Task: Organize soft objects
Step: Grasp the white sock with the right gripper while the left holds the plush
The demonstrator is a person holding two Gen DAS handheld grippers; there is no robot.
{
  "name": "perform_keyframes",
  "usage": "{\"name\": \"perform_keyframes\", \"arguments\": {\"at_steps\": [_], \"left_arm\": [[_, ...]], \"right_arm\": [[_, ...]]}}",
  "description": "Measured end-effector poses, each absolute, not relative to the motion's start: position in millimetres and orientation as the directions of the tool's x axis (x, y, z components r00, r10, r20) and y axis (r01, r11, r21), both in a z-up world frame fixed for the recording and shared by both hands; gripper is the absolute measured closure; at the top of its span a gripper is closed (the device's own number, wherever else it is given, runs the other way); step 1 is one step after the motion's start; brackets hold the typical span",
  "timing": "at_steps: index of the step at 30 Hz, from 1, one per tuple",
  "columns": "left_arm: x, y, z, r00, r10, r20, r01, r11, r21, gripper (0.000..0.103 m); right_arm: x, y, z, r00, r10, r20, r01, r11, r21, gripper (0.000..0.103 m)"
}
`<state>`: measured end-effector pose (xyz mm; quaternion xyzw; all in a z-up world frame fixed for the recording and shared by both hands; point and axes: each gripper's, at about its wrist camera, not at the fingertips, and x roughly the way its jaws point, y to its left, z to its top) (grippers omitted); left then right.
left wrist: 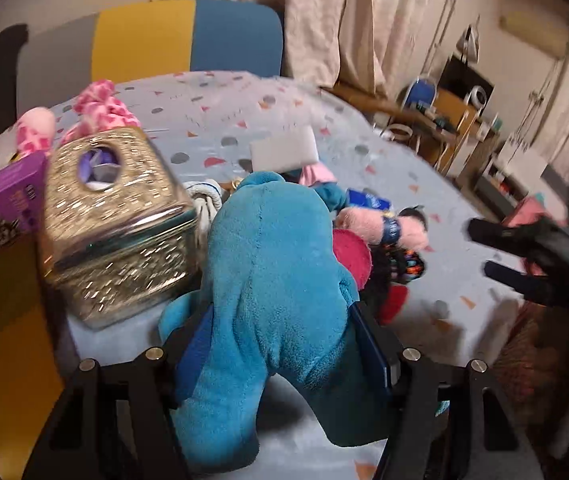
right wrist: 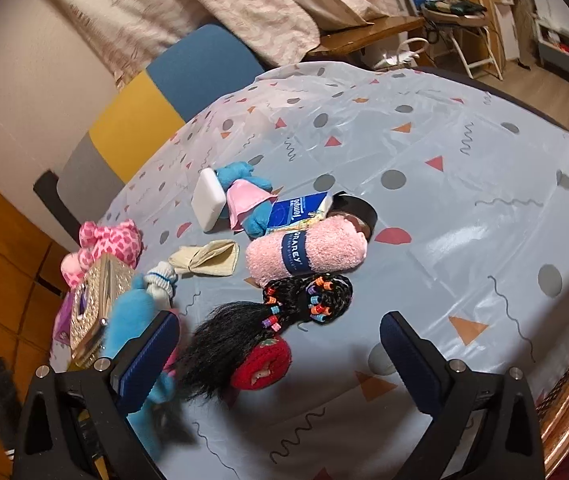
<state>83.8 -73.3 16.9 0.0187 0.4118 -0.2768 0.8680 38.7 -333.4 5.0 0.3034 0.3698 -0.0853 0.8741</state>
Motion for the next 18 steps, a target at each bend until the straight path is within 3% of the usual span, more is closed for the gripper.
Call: {"name": "perform_keyframes", "arguments": {"at_steps": [4, 9, 11, 14, 18], "left_arm": [[63, -44, 30, 0.517, -0.507, -0.689, 0.480, 0.839, -0.257, 0.035], [43, -3, 48, 0.544, -0.559, -0.626, 0.453, 0.823, -0.342, 0.035], [39, 8, 54, 0.554, -0.565, -0.611, 0.447, 0.821, -0.355, 0.036], [38, 19, 57, 0.555, -0.573, -0.603, 0.432, 0.818, -0.379, 0.037], [39, 28, 63, 0.556, -0.598, -0.577, 0.422, 0.801, -0.424, 0.037]], "right_arm": [[55, -314, 7, 0.699, 0.160, -0.697, 0.291, 0.827, 0.481, 0.013], [103, -281, 6, 0.646, 0.375, -0.665, 0.141, 0.798, 0.586, 0.044], [129, -270, 0, 0.613, 0.444, -0.654, 0.112, 0.770, 0.628, 0.045], [162, -257, -14, 0.562, 0.507, -0.654, 0.119, 0.732, 0.671, 0.058], [203, -241, -38, 0.513, 0.573, -0.639, 0.160, 0.668, 0.727, 0.058]]}}
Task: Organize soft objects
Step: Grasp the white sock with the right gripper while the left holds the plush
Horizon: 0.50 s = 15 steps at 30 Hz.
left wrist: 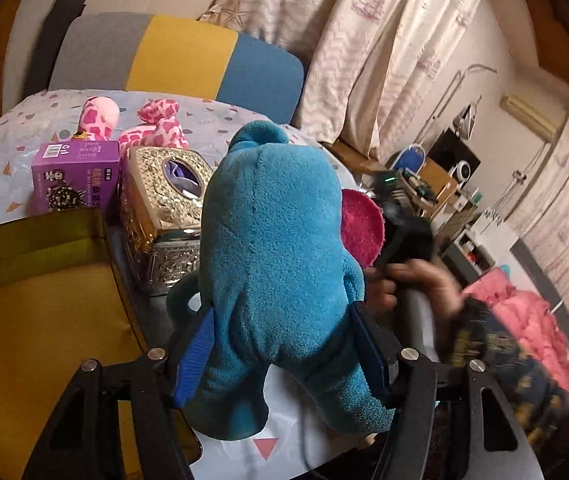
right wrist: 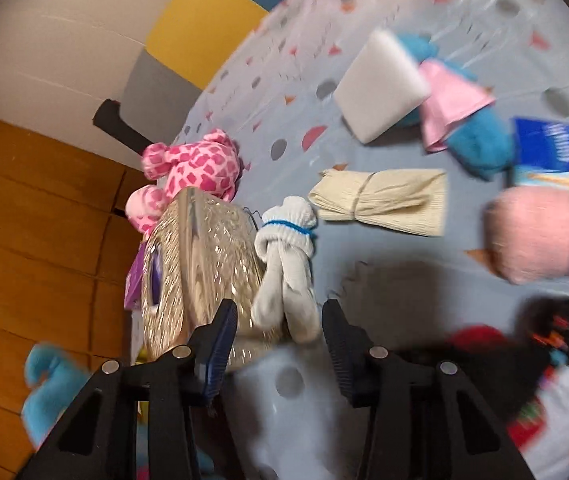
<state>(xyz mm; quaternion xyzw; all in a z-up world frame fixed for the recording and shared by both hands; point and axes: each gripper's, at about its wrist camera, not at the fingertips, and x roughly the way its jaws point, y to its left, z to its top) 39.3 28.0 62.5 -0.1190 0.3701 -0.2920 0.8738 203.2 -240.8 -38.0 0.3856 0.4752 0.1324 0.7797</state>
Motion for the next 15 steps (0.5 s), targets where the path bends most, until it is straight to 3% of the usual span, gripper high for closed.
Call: {"name": "perform_keyframes", "arguments": {"at_steps": [12, 13, 15], "left_arm": [[42, 49, 80, 0.572, -0.624, -0.532, 0.393, 0.778, -0.489, 0.038], [41, 51, 82, 0.575, -0.626, -0.527, 0.391, 0.776, -0.495, 0.038], [42, 56, 87, 0.583, -0.623, -0.521, 0.383, 0.777, -0.501, 0.040]], "right_arm": [[262, -217, -93, 0.423, 0.622, -0.658, 0.265, 0.610, 0.747, 0.058], [265, -213, -97, 0.410, 0.623, -0.666, 0.262, 0.619, 0.740, 0.060], [264, -209, -95, 0.403, 0.593, -0.697, 0.239, 0.667, 0.706, 0.079]]}}
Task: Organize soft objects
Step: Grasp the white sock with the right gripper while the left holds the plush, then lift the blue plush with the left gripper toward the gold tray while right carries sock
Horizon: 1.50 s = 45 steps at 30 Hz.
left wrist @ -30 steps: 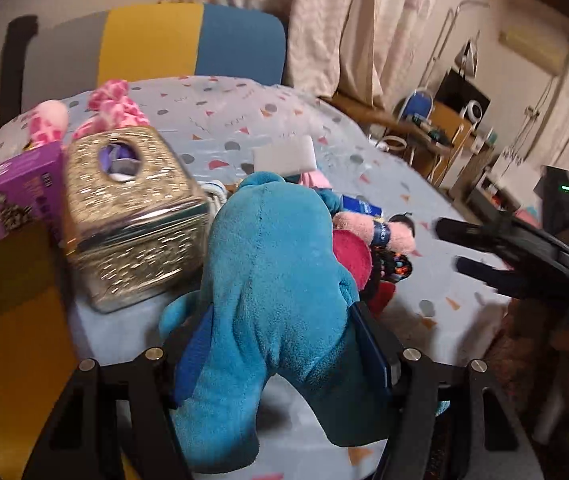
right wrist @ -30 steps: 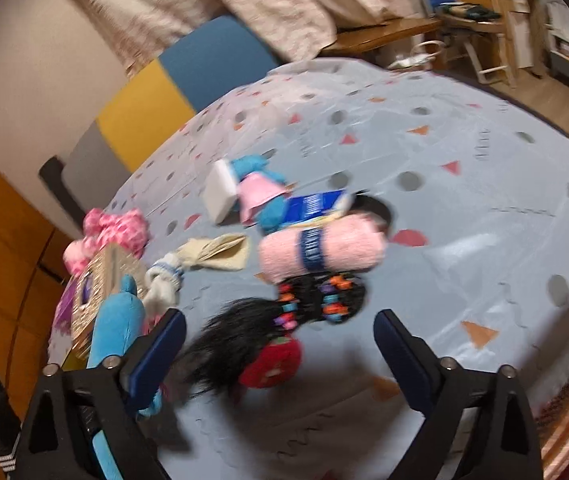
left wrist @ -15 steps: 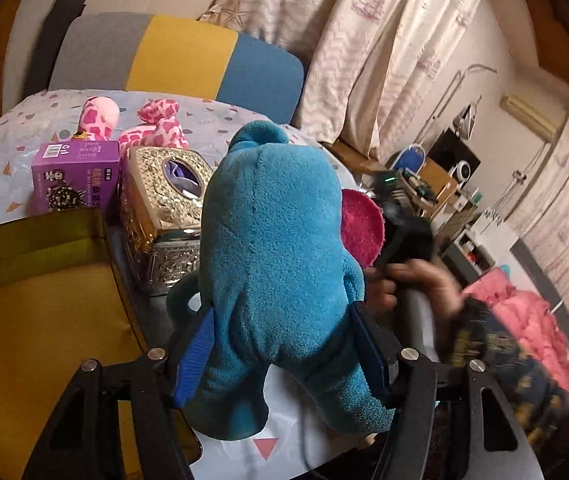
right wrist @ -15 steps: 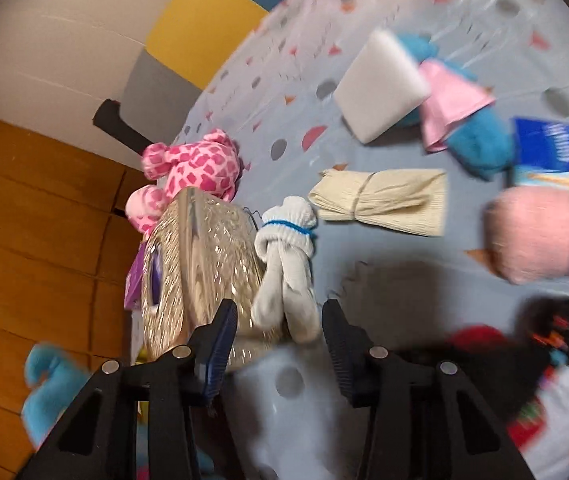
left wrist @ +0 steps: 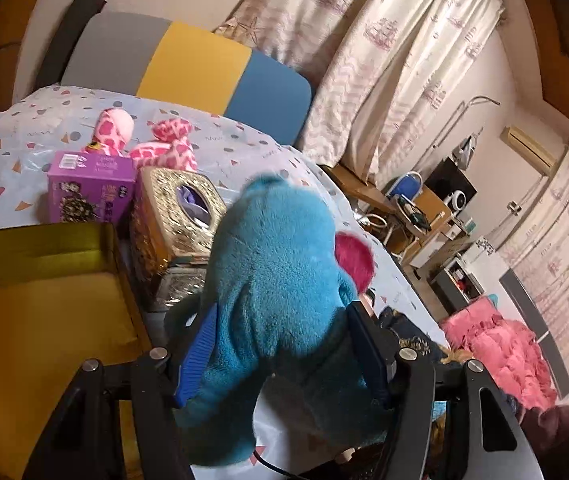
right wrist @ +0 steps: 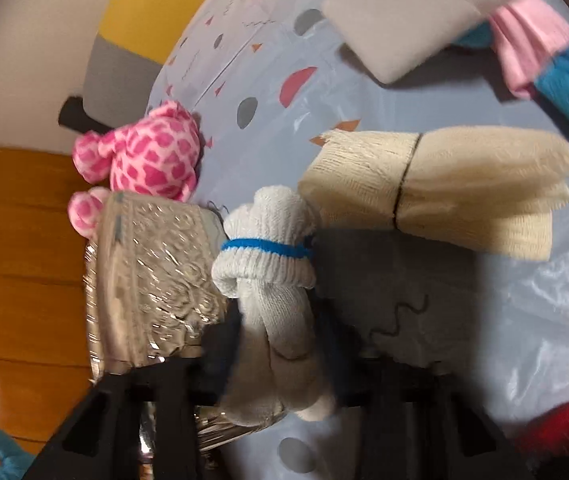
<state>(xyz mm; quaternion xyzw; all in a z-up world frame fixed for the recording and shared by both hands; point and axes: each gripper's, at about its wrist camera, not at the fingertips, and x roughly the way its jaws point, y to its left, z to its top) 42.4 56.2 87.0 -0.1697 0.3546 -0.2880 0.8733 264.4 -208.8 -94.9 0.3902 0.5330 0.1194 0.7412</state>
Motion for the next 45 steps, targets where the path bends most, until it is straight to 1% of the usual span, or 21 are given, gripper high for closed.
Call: {"name": "perform_keyframes", "arguments": {"at_steps": [1, 3, 4, 5, 11, 12, 13, 15, 16, 17, 21, 24, 26, 31, 33, 38, 39, 40, 41, 43, 45], "left_arm": [[43, 60, 89, 0.590, -0.617, -0.522, 0.375, 0.781, -0.499, 0.042], [44, 68, 90, 0.604, -0.598, -0.527, 0.356, 0.794, -0.493, 0.054], [45, 73, 91, 0.612, -0.586, -0.531, 0.345, 0.802, -0.487, 0.085], [46, 78, 90, 0.622, -0.570, -0.536, 0.332, 0.813, -0.479, 0.100], [65, 113, 63, 0.633, -0.456, -0.626, 0.206, 0.878, -0.431, 0.100], [66, 118, 58, 0.629, -0.444, -0.638, 0.186, 0.883, -0.431, 0.098], [66, 119, 55, 0.626, -0.437, -0.646, 0.179, 0.886, -0.427, 0.089], [64, 116, 54, 0.603, -0.465, -0.648, 0.208, 0.876, -0.436, 0.060], [60, 112, 55, 0.597, -0.478, -0.644, 0.234, 0.872, -0.430, 0.036], [57, 106, 57, 0.590, -0.489, -0.643, 0.259, 0.869, -0.422, 0.027], [42, 66, 63, 0.513, -0.577, -0.636, 0.430, 0.814, -0.392, 0.024], [39, 27, 52, 0.381, -0.624, -0.682, 0.524, 0.754, -0.397, 0.017], [41, 9, 41, 0.311, -0.635, -0.707, 0.535, 0.732, -0.422, 0.009], [40, -34, 8, 0.182, -0.593, -0.784, 0.558, 0.719, -0.414, 0.008], [41, -42, -3, 0.194, -0.542, -0.818, 0.550, 0.750, -0.366, 0.008], [48, -41, -15, 0.199, -0.511, -0.836, 0.522, 0.778, -0.351, 0.003], [48, -43, -17, 0.200, -0.498, -0.844, 0.523, 0.783, -0.338, 0.004], [47, -44, -19, 0.199, -0.488, -0.850, 0.526, 0.785, -0.327, 0.010], [45, -46, -18, 0.209, -0.478, -0.853, 0.529, 0.789, -0.312, 0.013], [41, -41, -6, 0.244, -0.469, -0.849, 0.543, 0.791, -0.281, 0.013], [42, -31, 3, 0.231, -0.478, -0.847, 0.544, 0.785, -0.295, 0.013]], "right_arm": [[264, -207, -93, 0.403, 0.577, -0.710, 0.231, 0.687, 0.689, 0.081], [259, -207, -87, 0.407, 0.544, -0.734, 0.215, 0.724, 0.656, 0.087], [256, -207, -82, 0.406, 0.515, -0.755, 0.207, 0.753, 0.625, 0.087], [252, -208, -77, 0.407, 0.490, -0.771, 0.200, 0.776, 0.598, 0.088], [227, -213, -65, 0.385, 0.405, -0.829, 0.171, 0.852, 0.495, 0.088], [223, -212, -65, 0.386, 0.400, -0.831, 0.161, 0.858, 0.488, 0.088], [220, -211, -65, 0.385, 0.398, -0.833, 0.155, 0.861, 0.484, 0.088], [214, -211, -65, 0.384, 0.388, -0.838, 0.148, 0.870, 0.471, 0.088], [213, -210, -64, 0.385, 0.381, -0.841, 0.146, 0.874, 0.463, 0.088], [211, -210, -63, 0.384, 0.378, -0.842, 0.142, 0.877, 0.458, 0.088], [201, -215, -54, 0.411, 0.378, -0.830, 0.113, 0.882, 0.458, 0.088], [193, -219, -49, 0.414, 0.376, -0.829, 0.080, 0.892, 0.445, 0.088], [190, -221, -46, 0.415, 0.368, -0.832, 0.055, 0.903, 0.426, 0.088], [189, -222, -50, 0.411, 0.348, -0.843, 0.036, 0.917, 0.397, 0.088], [190, -220, -49, 0.411, 0.337, -0.847, 0.024, 0.925, 0.380, 0.087], [193, -216, -42, 0.423, 0.342, -0.839, -0.006, 0.927, 0.375, 0.087], [196, -214, -42, 0.422, 0.340, -0.841, -0.008, 0.928, 0.371, 0.087], [196, -213, -42, 0.420, 0.340, -0.841, -0.010, 0.929, 0.371, 0.087], [195, -213, -42, 0.418, 0.339, -0.842, -0.013, 0.930, 0.368, 0.087], [195, -214, -42, 0.419, 0.334, -0.844, -0.010, 0.932, 0.363, 0.087], [198, -214, -44, 0.411, 0.328, -0.850, 0.000, 0.933, 0.360, 0.087]]}}
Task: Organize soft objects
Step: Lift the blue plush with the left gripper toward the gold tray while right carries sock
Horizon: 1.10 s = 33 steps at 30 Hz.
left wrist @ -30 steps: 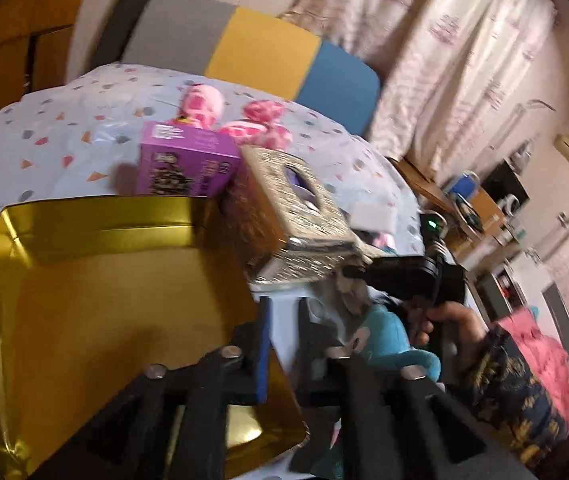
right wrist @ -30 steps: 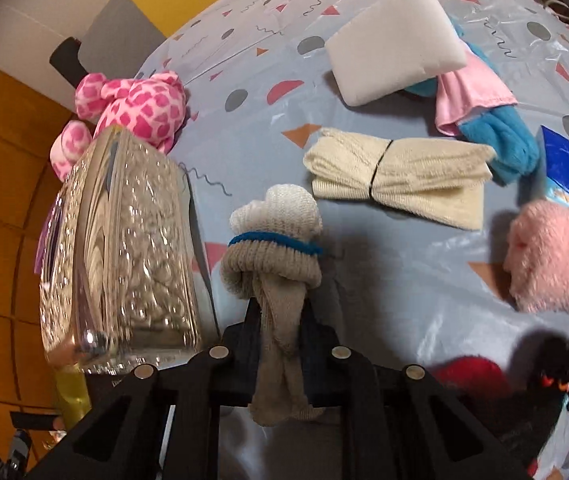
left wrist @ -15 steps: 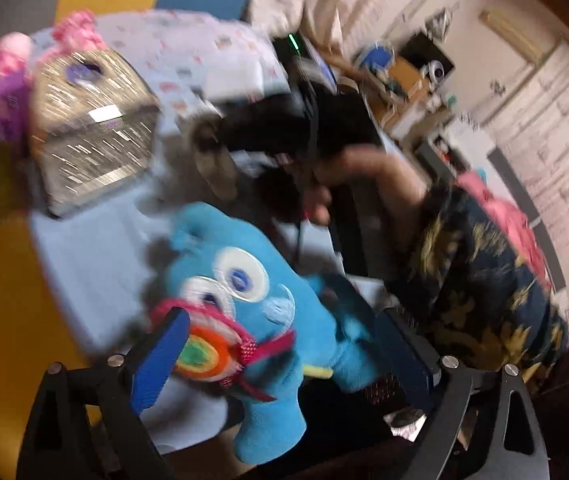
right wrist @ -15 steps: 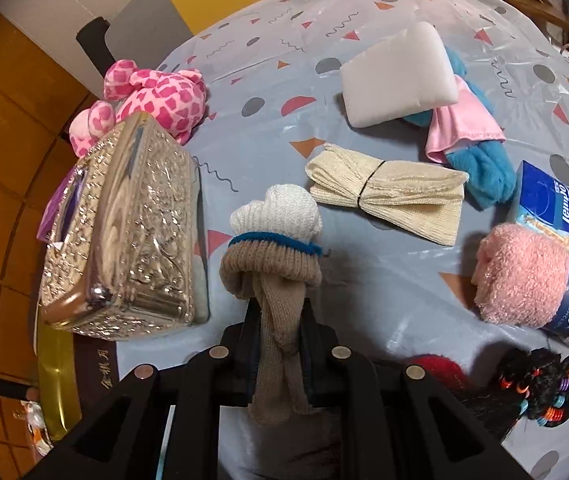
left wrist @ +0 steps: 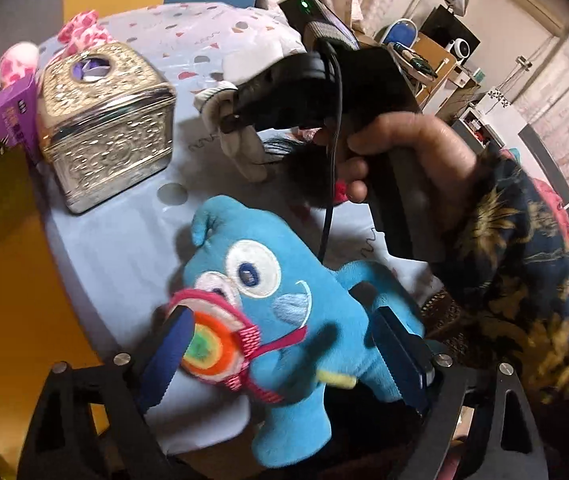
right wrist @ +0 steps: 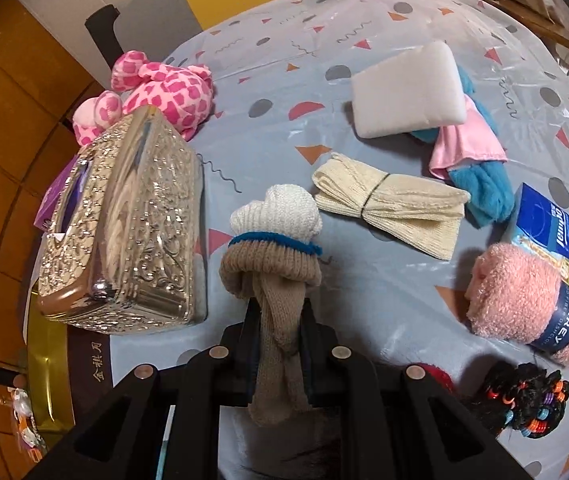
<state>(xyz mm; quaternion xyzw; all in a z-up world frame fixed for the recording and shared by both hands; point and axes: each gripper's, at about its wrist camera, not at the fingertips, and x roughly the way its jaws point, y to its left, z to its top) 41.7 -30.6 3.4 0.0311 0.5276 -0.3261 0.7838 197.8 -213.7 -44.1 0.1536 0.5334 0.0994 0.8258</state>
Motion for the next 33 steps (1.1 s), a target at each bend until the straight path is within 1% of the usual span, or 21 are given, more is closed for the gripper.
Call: {"name": "perform_keyframes", "arguments": {"at_steps": [1, 4, 5, 7, 8, 11, 13, 15, 16, 17, 18, 19, 20, 21, 23, 26, 29, 31, 33], "left_arm": [[43, -29, 6, 0.223, -0.484, -0.846, 0.540, 0.784, -0.306, 0.013], [39, -24, 13, 0.179, -0.493, -0.851, 0.564, 0.760, -0.322, 0.022], [34, -26, 13, 0.152, -0.492, -0.857, 0.580, 0.747, -0.326, 0.022], [23, -29, 11, 0.105, -0.477, -0.873, 0.603, 0.728, -0.325, 0.022], [18, -32, 9, 0.091, -0.466, -0.880, 0.611, 0.724, -0.320, 0.020], [8, -31, -2, 0.056, -0.449, -0.892, 0.599, 0.730, -0.330, 0.020], [9, -38, -14, 0.071, -0.422, -0.904, 0.598, 0.743, -0.300, 0.020], [12, -48, -27, 0.045, -0.425, -0.904, 0.615, 0.725, -0.311, 0.019], [12, -53, -33, 0.052, -0.415, -0.908, 0.620, 0.726, -0.296, 0.021], [12, -57, -37, 0.064, -0.413, -0.909, 0.635, 0.719, -0.282, 0.037], [13, -59, -40, 0.067, -0.428, -0.901, 0.653, 0.702, -0.285, 0.051], [14, -59, -42, 0.086, -0.435, -0.896, 0.658, 0.701, -0.277, 0.052], [15, -59, -43, 0.119, -0.421, -0.899, 0.665, 0.706, -0.243, 0.053], [15, -59, -43, 0.123, -0.435, -0.892, 0.676, 0.695, -0.246, 0.054], [13, -56, -44, 0.142, -0.448, -0.883, 0.685, 0.688, -0.240, 0.058], [-1, -55, -36, 0.201, -0.441, -0.875, 0.704, 0.686, -0.184, 0.064], [-6, -48, -22, 0.238, -0.481, -0.844, 0.707, 0.681, -0.188, 0.065], [-6, -45, -22, 0.240, -0.481, -0.843, 0.710, 0.679, -0.185, 0.065], [-5, -44, -28, 0.227, -0.463, -0.857, 0.718, 0.674, -0.174, 0.057]], "right_arm": [[199, -213, -45, 0.408, 0.326, -0.853, 0.002, 0.934, 0.358, 0.087], [199, -212, -45, 0.410, 0.326, -0.852, -0.004, 0.935, 0.355, 0.087], [198, -211, -44, 0.412, 0.327, -0.850, -0.010, 0.935, 0.355, 0.087], [197, -210, -42, 0.416, 0.326, -0.849, -0.014, 0.936, 0.353, 0.087], [196, -211, -42, 0.417, 0.326, -0.848, -0.014, 0.936, 0.352, 0.087], [197, -209, -40, 0.417, 0.328, -0.848, -0.021, 0.936, 0.352, 0.087], [196, -206, -39, 0.418, 0.332, -0.846, -0.032, 0.936, 0.351, 0.087], [194, -203, -37, 0.421, 0.332, -0.844, -0.041, 0.937, 0.348, 0.087], [194, -202, -37, 0.422, 0.330, -0.844, -0.044, 0.938, 0.345, 0.087], [192, -204, -36, 0.425, 0.330, -0.843, -0.044, 0.938, 0.345, 0.087], [192, -205, -35, 0.428, 0.331, -0.841, -0.040, 0.937, 0.348, 0.087], [192, -207, -35, 0.431, 0.332, -0.839, -0.036, 0.936, 0.351, 0.087], [192, -208, -34, 0.436, 0.332, -0.836, -0.033, 0.934, 0.355, 0.087], [192, -210, -33, 0.442, 0.333, -0.833, -0.028, 0.933, 0.358, 0.087], [191, -211, -32, 0.446, 0.332, -0.831, -0.026, 0.933, 0.359, 0.087], [192, -209, -33, 0.443, 0.323, -0.837, -0.031, 0.938, 0.345, 0.087], [194, -208, -34, 0.443, 0.309, -0.841, -0.022, 0.942, 0.334, 0.087], [194, -210, -35, 0.448, 0.309, -0.839, -0.017, 0.941, 0.337, 0.087], [194, -210, -37, 0.443, 0.307, -0.842, -0.016, 0.942, 0.335, 0.087]]}}
